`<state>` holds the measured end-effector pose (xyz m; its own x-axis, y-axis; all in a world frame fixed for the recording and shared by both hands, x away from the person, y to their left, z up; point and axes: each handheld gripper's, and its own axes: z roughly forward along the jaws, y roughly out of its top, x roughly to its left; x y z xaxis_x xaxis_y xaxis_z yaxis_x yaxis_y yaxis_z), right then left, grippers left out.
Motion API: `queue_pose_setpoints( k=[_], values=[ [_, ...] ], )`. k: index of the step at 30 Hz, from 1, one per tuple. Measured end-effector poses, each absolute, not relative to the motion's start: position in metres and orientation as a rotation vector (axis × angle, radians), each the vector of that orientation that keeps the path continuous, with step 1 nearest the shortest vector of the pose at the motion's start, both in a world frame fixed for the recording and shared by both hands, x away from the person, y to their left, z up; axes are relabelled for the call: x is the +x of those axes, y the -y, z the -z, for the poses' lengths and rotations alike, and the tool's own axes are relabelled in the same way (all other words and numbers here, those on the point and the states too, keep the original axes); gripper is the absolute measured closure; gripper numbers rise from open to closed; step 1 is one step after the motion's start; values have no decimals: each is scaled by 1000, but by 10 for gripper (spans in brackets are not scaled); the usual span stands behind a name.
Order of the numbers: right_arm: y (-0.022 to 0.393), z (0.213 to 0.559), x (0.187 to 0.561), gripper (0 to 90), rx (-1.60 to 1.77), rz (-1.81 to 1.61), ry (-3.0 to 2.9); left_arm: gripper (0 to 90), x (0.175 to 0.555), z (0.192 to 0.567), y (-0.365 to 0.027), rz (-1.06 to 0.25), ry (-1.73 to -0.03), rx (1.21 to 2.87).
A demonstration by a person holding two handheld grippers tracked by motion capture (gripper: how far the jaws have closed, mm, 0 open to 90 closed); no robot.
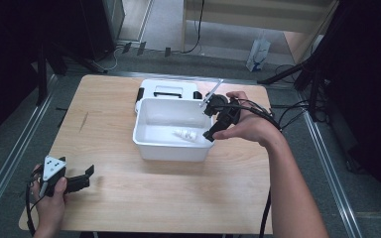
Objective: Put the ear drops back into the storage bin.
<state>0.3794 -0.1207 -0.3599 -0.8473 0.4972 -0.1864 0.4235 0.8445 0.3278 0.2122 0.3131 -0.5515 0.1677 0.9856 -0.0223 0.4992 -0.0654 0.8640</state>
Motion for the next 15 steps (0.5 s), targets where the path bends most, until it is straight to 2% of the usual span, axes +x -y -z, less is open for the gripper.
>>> queue_pose_setpoints(
  k=[2,15],
  values=[
    [126,358,376,0,741,-417,-2752,4,212,552,-313,-800,-1434,1677],
    [186,373,355,0,897,-495,-2707,4,212,551,-313,-801,-1436,1682]
  ],
)
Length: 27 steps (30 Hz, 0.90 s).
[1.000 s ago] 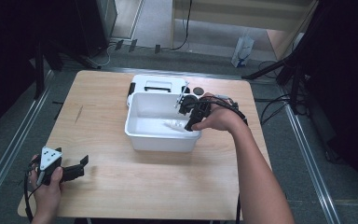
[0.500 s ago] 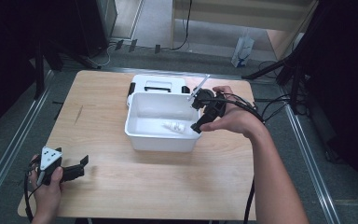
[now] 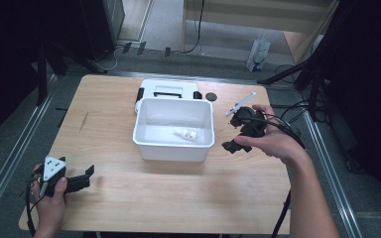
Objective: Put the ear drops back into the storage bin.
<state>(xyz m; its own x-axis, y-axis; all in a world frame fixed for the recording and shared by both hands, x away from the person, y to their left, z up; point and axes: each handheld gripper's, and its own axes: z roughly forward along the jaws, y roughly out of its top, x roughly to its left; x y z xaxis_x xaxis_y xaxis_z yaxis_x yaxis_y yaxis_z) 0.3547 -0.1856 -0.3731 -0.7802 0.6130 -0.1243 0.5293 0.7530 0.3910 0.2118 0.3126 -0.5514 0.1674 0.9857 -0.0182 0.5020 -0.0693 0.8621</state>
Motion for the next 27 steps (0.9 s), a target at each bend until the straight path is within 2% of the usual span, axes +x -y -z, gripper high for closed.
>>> queue_pose_setpoints(
  k=[10,27],
  values=[
    [228,405,330,0,997,-509,-2680,4,212,551,-312,-804,-1438,1686],
    [274,460,291,0,1095,-541,-2590,4,211,551,-312,-809,-1441,1684]
  ],
)
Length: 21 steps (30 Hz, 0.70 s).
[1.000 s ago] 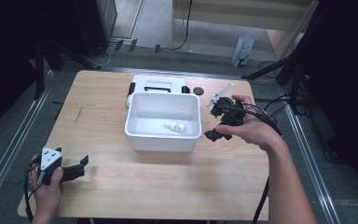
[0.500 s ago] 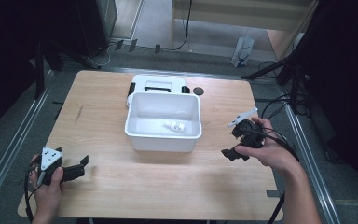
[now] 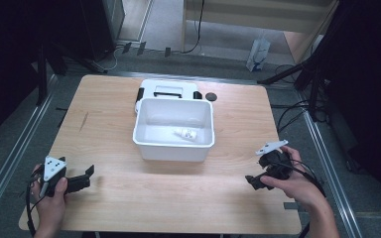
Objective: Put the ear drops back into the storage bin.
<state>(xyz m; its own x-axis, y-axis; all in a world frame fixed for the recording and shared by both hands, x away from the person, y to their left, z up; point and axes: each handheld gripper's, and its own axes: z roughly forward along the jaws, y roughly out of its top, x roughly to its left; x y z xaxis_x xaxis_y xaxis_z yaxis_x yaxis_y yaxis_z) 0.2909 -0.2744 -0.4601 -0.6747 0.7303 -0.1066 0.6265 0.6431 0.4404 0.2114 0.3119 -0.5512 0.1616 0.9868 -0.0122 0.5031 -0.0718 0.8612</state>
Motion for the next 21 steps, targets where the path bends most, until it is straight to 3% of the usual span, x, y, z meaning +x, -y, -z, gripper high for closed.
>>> queue_pose_setpoints(
  k=[21],
  values=[
    [322,528,248,0,1322,-764,-2193,4,212,551,-312,-812,-1440,1686]
  ],
)
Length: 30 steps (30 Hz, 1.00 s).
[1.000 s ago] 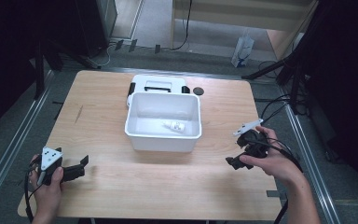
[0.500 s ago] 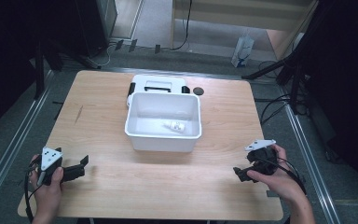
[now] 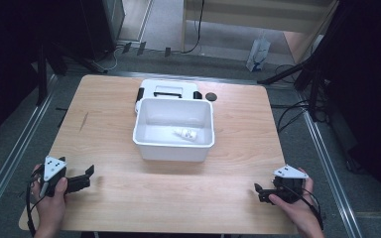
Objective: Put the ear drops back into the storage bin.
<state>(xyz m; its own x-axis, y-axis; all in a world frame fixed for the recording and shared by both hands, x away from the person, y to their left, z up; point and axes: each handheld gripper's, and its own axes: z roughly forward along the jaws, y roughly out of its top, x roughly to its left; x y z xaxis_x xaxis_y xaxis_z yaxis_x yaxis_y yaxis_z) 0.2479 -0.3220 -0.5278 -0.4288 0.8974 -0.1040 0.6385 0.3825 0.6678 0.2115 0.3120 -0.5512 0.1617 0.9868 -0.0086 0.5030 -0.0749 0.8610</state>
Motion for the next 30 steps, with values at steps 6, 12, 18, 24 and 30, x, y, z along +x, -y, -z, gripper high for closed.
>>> queue_pose_setpoints(
  k=[6,12,18,24,30],
  values=[
    [330,547,232,0,1349,-954,-2076,4,212,551,-312,-806,-1438,1694],
    [339,547,228,0,1416,-1121,-1927,4,213,551,-311,-807,-1441,1700],
    [344,547,229,0,1469,-1148,-1888,4,213,551,-309,-817,-1438,1712],
    [340,548,231,0,1487,-1097,-1917,4,213,551,-309,-819,-1434,1719],
    [340,548,232,0,1499,-1078,-1925,4,213,552,-308,-826,-1432,1725]
  ],
)
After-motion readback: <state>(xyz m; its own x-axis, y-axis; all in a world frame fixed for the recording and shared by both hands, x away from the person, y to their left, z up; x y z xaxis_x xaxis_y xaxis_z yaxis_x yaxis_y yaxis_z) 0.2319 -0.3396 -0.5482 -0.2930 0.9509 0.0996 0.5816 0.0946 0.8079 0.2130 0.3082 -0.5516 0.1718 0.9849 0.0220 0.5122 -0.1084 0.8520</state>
